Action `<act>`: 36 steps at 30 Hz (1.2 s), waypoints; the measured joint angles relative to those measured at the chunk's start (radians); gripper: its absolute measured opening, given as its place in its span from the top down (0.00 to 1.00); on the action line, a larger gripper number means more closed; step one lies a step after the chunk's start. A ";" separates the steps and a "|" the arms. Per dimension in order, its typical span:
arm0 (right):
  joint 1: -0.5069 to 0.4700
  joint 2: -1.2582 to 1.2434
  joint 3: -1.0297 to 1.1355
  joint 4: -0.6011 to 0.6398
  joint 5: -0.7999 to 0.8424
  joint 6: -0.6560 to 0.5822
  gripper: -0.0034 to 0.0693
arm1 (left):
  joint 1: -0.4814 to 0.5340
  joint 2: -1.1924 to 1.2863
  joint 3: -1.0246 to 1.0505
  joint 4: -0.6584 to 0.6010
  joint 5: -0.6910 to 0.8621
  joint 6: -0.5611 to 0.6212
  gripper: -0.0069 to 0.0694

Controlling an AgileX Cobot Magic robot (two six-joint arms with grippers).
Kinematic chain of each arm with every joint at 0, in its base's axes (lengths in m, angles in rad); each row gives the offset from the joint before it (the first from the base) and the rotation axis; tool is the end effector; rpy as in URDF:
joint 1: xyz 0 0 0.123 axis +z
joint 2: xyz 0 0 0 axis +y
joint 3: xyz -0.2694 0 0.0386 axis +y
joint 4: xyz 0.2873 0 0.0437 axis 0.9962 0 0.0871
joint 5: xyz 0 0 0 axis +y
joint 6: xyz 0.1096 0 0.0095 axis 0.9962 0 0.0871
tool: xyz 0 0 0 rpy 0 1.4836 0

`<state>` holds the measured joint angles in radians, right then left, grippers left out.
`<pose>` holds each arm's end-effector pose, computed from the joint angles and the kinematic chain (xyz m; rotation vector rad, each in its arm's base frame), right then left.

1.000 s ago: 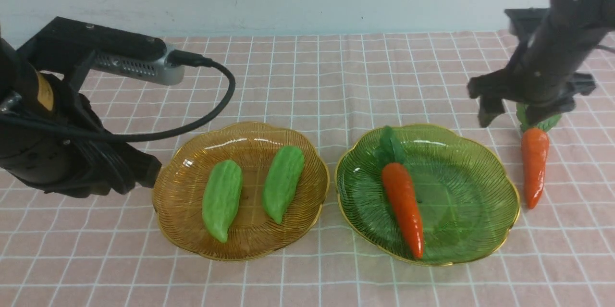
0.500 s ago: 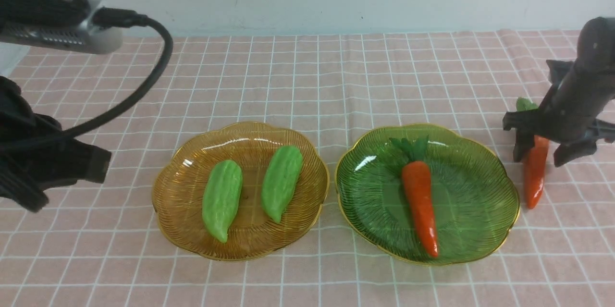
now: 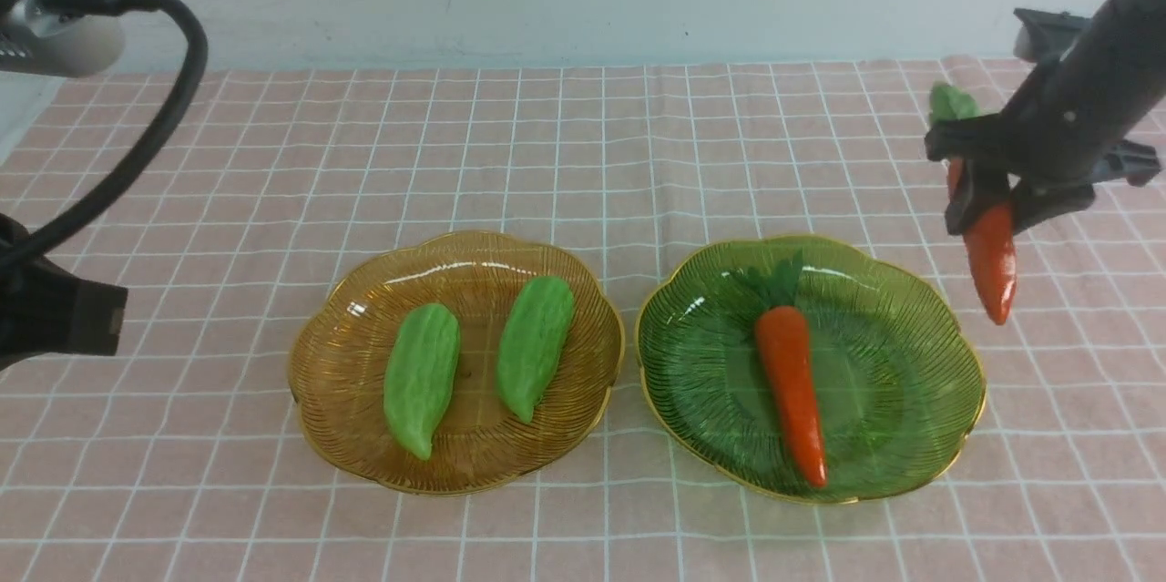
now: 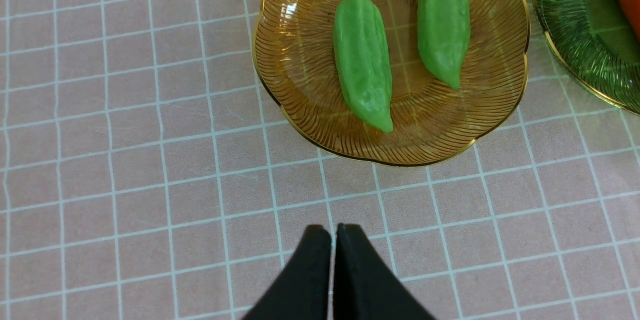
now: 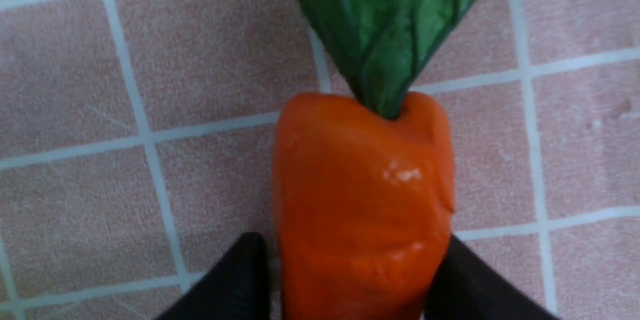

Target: Put different types of vegetables on the plate.

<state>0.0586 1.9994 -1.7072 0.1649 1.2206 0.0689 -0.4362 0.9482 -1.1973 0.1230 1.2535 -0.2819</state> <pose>0.4491 0.0433 0.2036 0.0835 2.9956 0.2521 0.1944 -0.0765 0.3909 0.1898 2.4754 -0.1446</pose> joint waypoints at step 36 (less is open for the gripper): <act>0.140 -0.939 0.515 0.008 -0.187 -0.105 0.93 | 0.000 0.000 0.017 0.000 0.003 0.015 0.91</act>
<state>0.1985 1.0599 -1.1926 0.1730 1.0334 -0.0360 -0.4362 0.9482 -1.1800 0.1230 1.2566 -0.2670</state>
